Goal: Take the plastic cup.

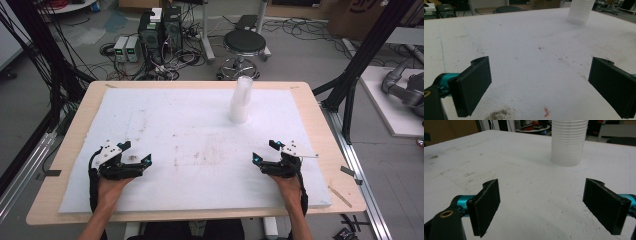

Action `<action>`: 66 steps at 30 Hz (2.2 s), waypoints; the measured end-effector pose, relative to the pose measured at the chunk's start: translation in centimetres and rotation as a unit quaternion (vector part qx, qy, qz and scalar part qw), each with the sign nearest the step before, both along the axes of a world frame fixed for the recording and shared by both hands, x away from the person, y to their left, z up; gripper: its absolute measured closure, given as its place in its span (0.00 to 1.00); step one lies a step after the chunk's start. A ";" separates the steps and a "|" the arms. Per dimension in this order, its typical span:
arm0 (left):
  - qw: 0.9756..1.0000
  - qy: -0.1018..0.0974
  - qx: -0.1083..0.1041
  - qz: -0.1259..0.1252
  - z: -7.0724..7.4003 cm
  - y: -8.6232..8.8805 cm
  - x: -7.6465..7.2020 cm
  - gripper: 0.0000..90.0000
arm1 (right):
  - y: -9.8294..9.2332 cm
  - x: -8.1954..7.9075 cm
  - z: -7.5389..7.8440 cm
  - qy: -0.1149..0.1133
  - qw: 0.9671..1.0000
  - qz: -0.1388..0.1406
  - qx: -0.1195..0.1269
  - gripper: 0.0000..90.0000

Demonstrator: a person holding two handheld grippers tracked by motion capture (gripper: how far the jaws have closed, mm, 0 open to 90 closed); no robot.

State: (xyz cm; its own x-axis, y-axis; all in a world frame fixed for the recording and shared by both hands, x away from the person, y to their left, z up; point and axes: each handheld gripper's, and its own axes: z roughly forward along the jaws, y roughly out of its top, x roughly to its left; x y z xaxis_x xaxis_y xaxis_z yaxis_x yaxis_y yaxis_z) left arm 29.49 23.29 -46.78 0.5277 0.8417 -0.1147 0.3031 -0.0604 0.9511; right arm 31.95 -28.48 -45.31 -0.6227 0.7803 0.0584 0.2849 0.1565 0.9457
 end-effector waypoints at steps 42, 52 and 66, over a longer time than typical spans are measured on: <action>1.000 0.003 0.001 -0.013 0.0 -0.1 0.1 0.05 | -1.4 2.0 8.7 -0.009 0.999 0.051 -0.005 0.16; 1.000 0.007 0.007 -0.017 0.0 -0.2 0.2 0.05 | -2.4 5.3 13.0 0.022 0.996 0.070 -0.043 0.16; 1.000 0.012 0.009 -0.017 0.0 -0.2 0.3 0.05 | -1.7 11.6 16.6 0.048 0.989 0.086 -0.106 0.15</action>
State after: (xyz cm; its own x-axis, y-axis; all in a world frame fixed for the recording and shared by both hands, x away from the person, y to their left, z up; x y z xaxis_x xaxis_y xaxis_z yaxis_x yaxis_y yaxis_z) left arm 29.79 23.09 -46.76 0.5527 0.8258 -0.1119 0.3231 -0.0886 0.9422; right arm 43.50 -30.21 -28.71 -0.7464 0.6649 -0.0294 0.3245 0.4022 0.8561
